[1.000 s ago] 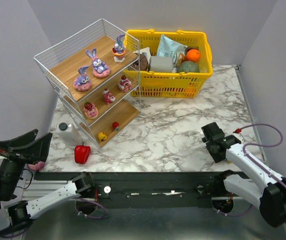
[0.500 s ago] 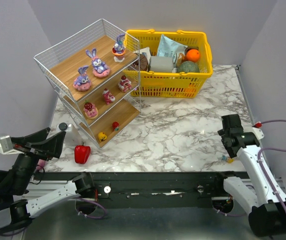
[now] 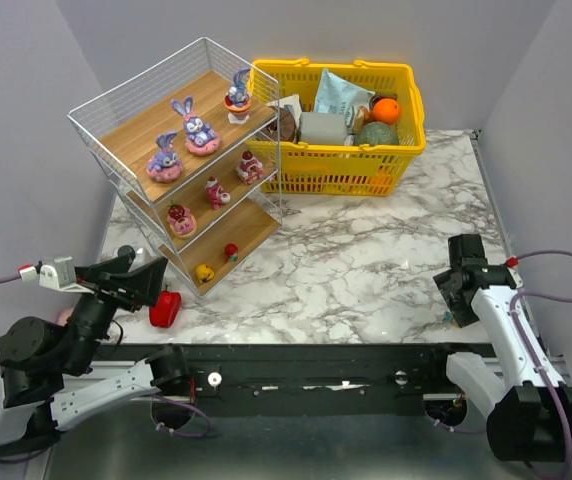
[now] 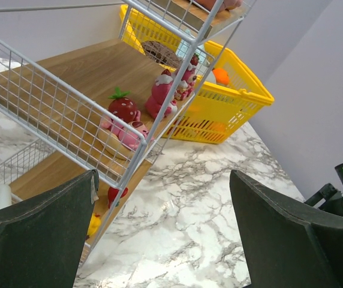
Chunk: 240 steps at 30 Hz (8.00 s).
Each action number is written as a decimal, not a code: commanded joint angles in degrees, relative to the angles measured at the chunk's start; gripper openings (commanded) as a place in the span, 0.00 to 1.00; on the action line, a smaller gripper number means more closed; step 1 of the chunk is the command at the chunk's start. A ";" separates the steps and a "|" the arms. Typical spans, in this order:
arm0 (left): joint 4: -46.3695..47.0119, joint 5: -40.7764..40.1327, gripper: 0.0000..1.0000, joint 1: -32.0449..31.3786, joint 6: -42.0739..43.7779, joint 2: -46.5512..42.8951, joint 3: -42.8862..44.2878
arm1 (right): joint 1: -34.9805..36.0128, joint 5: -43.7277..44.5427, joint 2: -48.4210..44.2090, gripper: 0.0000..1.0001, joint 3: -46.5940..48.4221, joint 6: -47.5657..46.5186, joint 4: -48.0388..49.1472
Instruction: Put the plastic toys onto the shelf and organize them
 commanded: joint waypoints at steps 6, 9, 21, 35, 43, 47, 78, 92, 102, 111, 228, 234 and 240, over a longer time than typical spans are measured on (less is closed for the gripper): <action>1.67 0.56 0.99 -0.74 -1.07 -0.40 1.15 | -5.95 -2.01 2.42 0.80 -4.67 1.16 6.76; 1.58 0.64 0.99 -0.74 -1.42 -0.40 1.23 | -9.28 -2.27 1.72 0.77 -5.02 0.10 8.07; 3.25 2.22 0.99 -0.74 -0.02 2.77 2.20 | -16.41 -5.79 1.28 0.63 -8.10 -2.19 12.56; 2.99 3.19 0.99 -0.82 -0.19 3.73 2.64 | -16.50 -13.32 0.40 0.07 -11.35 -11.66 21.07; 3.78 6.09 0.99 -0.82 -0.90 4.87 2.20 | -16.41 -31.70 -3.37 0.00 -12.05 -21.87 28.81; 4.57 7.67 0.99 -0.74 -1.86 5.67 1.59 | -16.41 -33.22 -7.07 0.00 -12.06 -23.98 26.29; 3.25 2.31 0.99 -0.74 -1.95 4.70 1.06 | -16.41 -14.50 -16.04 0.76 -14.25 15.82 1.13; 2.46 -0.06 0.99 -0.82 -0.02 4.17 2.20 | -16.50 -9.92 -11.03 0.72 -15.57 20.75 5.08; 1.58 -0.06 0.99 -0.82 0.07 3.21 2.90 | -17.82 -5.87 -8.66 0.59 -15.48 19.17 6.23; 1.23 5.72 0.99 -0.91 0.33 2.42 3.70 | -17.91 -11.92 -11.56 0.00 -15.23 5.51 12.99; 23.20 34.57 0.00 -0.91 -6.17 17.45 -13.97 | 75.35 -21.43 16.04 0.55 23.80 -34.71 67.75; 22.59 34.74 0.00 -0.83 -5.82 17.45 -13.62 | 75.43 -17.83 17.18 0.43 24.16 -33.48 67.14; 21.80 34.92 0.00 -0.82 -5.73 16.57 -13.27 | 75.43 -15.98 16.48 0.21 23.37 -33.30 67.49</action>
